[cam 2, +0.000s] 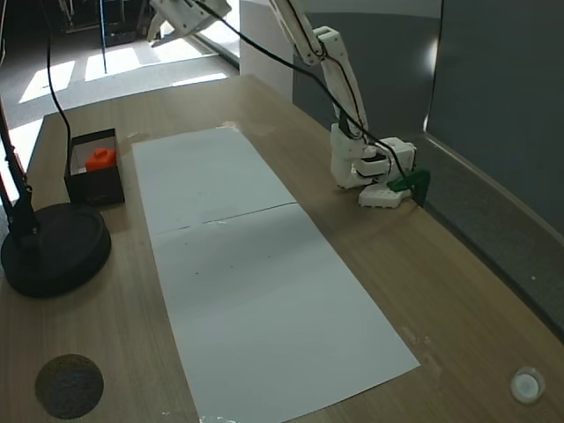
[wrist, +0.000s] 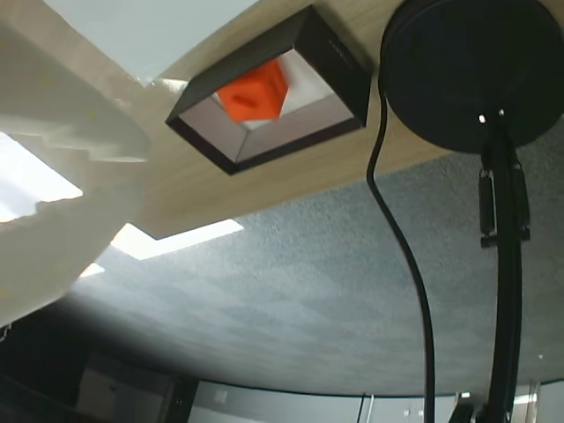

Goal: Grab a orange square and put it in the box.

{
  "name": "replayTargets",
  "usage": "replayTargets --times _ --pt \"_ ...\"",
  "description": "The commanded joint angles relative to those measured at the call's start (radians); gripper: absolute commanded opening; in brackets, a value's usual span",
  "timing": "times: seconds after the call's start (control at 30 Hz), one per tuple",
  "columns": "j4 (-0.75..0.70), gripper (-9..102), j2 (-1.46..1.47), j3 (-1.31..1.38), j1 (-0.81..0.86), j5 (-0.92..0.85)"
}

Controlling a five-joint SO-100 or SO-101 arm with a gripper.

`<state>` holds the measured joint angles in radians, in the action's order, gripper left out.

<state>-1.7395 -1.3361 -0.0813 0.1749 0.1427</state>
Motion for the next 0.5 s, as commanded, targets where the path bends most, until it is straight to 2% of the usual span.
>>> replayTargets --times 0.0,0.27,0.47 --pt "-0.002 0 -0.233 -0.110 -0.005 -0.026" --pt "0.011 0 -0.824 -0.767 -0.012 -0.071" --pt "0.035 0 -1.203 -1.353 -0.002 -0.247"
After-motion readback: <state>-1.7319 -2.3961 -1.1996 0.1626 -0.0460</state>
